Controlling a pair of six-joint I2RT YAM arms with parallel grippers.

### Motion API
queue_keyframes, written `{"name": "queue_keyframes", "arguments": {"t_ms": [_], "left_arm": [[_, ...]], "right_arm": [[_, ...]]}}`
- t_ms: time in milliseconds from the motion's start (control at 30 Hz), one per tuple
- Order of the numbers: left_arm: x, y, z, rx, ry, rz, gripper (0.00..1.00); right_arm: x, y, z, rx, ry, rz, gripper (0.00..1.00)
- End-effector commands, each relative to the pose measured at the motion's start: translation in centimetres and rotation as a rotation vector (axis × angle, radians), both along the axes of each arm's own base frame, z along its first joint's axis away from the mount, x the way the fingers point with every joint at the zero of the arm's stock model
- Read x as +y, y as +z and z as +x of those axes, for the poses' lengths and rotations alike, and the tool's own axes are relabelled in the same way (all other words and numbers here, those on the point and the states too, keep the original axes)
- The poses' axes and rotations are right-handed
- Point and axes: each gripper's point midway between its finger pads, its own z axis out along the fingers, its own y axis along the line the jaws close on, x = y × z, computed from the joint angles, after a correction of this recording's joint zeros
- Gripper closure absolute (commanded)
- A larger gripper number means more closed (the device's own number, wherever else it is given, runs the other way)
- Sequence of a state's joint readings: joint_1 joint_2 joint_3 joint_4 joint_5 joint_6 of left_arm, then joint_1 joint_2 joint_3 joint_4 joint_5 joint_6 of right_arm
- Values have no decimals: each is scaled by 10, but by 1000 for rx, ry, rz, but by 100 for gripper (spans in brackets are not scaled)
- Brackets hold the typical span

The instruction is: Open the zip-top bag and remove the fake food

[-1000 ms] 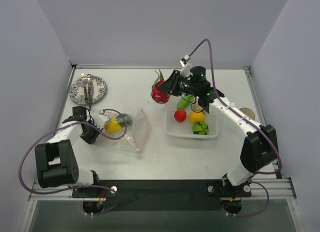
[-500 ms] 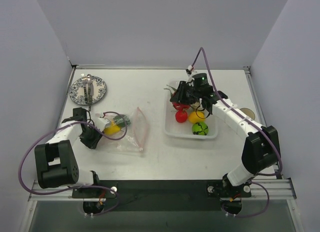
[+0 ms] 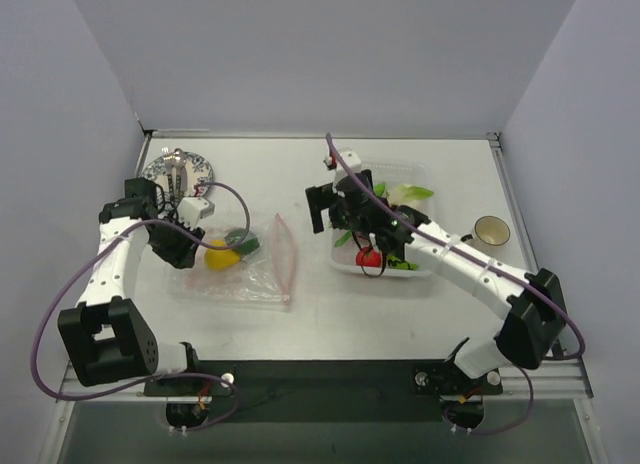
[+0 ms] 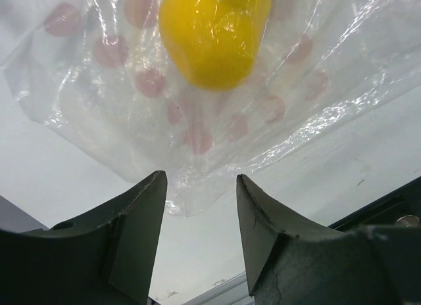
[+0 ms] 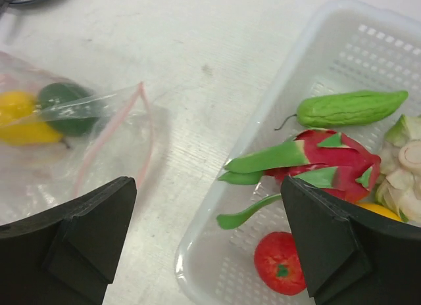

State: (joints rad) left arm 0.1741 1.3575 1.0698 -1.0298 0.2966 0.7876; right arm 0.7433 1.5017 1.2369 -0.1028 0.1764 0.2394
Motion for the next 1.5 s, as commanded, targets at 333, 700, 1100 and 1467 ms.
{"name": "queue_keyframes", "arguments": {"t_ms": [333,700,1100,1467], "left_arm": [[-30,-25,23,7,89,-85,47],[-16,-51,38,3,102,2,49],[-31,-63,36,37,69,-7,50],[-36,-64,29,58,39,11,51]], "right_arm": [[68,-22,-29,-150,232,-152,80],[125,-75,-48,-76,386,-160,87],[182,-103,-97,11,588,-29,54],[214,-129,-97,-72,689,25,15]]}}
